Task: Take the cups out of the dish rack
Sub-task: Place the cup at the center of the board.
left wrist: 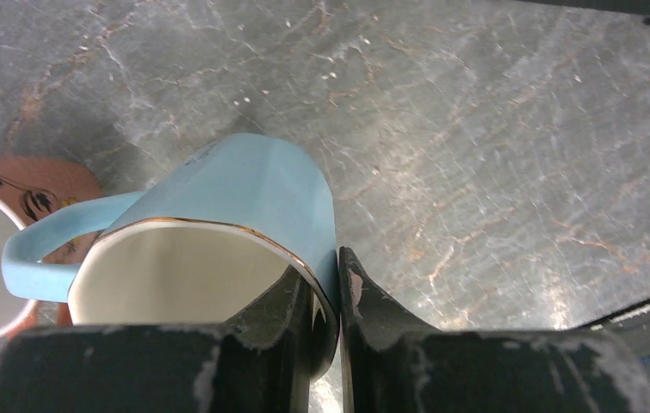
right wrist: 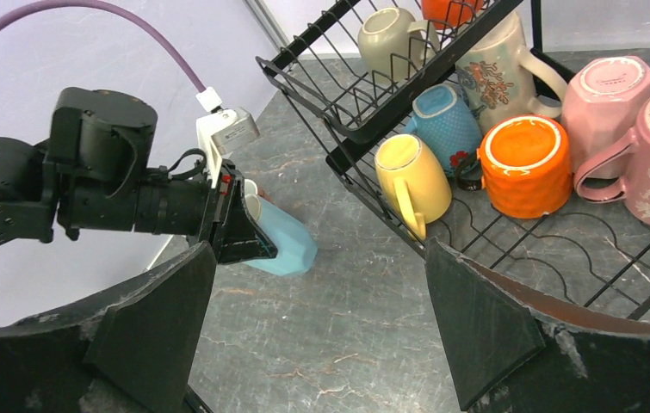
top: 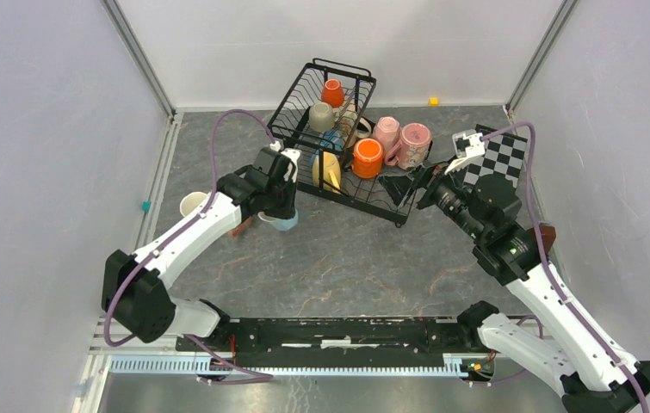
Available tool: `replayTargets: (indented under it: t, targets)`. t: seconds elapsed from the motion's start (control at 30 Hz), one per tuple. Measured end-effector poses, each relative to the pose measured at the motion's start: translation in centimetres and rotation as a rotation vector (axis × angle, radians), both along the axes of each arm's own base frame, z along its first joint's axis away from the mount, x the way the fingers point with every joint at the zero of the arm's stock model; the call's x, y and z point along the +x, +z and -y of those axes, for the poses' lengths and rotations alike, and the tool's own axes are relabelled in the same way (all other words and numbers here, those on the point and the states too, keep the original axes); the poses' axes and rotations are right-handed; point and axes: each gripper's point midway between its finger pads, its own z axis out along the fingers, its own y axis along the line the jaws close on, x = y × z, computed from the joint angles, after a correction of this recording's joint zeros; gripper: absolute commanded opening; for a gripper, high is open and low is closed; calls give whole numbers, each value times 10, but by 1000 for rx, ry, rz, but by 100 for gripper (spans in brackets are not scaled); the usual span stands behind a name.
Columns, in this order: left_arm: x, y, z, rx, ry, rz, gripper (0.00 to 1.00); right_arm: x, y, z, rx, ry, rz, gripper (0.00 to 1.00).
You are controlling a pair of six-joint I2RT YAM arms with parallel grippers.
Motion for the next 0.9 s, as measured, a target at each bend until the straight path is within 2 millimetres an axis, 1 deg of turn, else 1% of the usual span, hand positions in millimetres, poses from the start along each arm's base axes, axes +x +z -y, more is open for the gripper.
replayTargets:
  t: [0.07, 0.2, 0.37, 0.57, 0.8, 0.9]
  targets:
    - [9, -7, -6, 11, 11, -10, 2, 0, 1, 3, 3, -5, 4, 98]
    - [20, -22, -13, 39, 4, -32, 2, 1, -1, 6, 1, -5, 1, 98]
    - [27, -40, -14, 72, -18, -81, 2, 1, -7, 6, -5, 1, -10, 98]
    - [39, -43, -14, 94, -43, -81, 2, 1, -6, 9, -5, -2, -3, 98]
    - [43, -48, -16, 126, -58, -114, 2, 2, -6, 11, -6, -5, -2, 98]
    - [41, -51, -17, 139, -58, -134, 3, 2, -6, 11, -6, -6, -2, 98]
